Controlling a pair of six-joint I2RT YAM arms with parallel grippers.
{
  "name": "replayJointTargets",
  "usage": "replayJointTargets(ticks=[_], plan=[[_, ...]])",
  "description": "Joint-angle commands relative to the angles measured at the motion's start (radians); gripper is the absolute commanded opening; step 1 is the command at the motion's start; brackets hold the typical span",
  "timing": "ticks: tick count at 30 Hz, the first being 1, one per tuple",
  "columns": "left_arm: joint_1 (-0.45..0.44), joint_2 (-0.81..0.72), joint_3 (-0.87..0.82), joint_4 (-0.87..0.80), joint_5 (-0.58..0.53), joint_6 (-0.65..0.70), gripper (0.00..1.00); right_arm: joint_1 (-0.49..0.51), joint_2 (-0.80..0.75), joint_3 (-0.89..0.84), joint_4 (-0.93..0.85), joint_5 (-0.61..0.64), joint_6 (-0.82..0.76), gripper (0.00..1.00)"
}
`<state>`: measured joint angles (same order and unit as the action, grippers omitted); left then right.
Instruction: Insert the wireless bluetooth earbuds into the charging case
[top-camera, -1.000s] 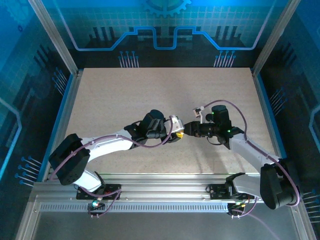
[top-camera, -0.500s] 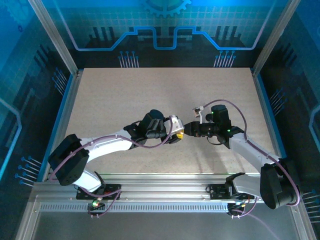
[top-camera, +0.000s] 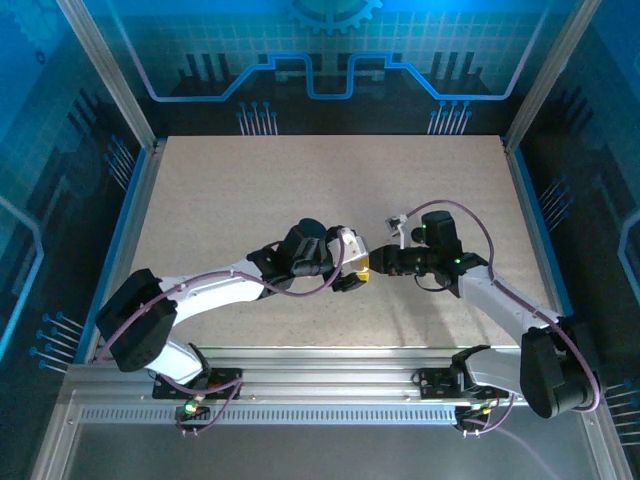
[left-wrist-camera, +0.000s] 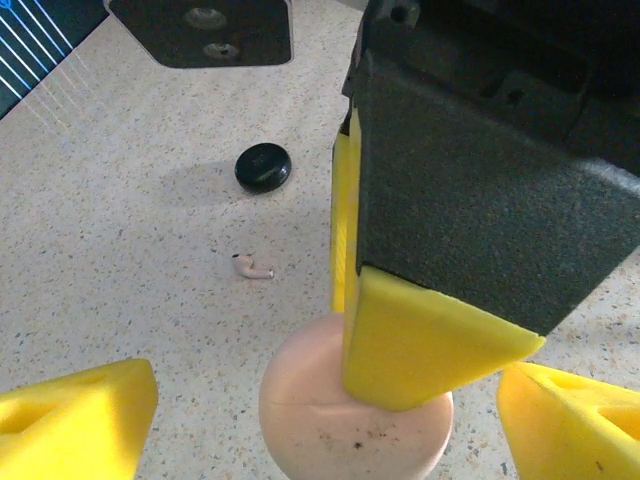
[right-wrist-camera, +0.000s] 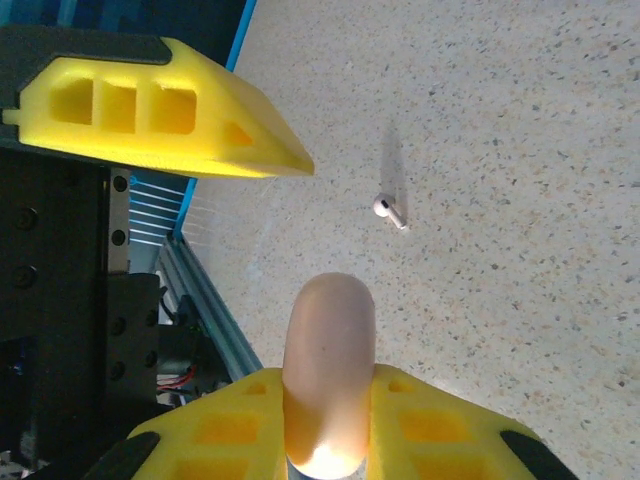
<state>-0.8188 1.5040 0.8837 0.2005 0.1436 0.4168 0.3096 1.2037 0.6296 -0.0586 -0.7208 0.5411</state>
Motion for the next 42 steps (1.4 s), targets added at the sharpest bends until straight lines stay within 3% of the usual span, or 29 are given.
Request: replayJointTargets(ticks=[1, 13, 20, 32, 42], plan=[[0.012, -0.037, -0.007, 0.002, 0.024, -0.030, 0.90, 0.014, -0.015, 0.024, -0.023, 0.018, -0.040, 0.20], [0.082, -0.117, -0.022, -0.086, 0.186, -0.097, 0.91, 0.008, -0.025, 0.038, -0.035, 0.018, -0.162, 0.20], [0.129, -0.165, -0.022, -0.160, 0.252, -0.113, 0.88, 0.008, -0.051, 0.077, -0.103, 0.002, -0.316, 0.19], [0.220, -0.288, -0.095, -0.144, 0.342, -0.178, 0.87, 0.008, -0.092, 0.096, -0.122, -0.015, -0.482, 0.20], [0.299, -0.320, -0.118, -0.169, 0.471, -0.188, 0.82, 0.009, -0.040, 0.151, -0.131, -0.047, -0.654, 0.20]])
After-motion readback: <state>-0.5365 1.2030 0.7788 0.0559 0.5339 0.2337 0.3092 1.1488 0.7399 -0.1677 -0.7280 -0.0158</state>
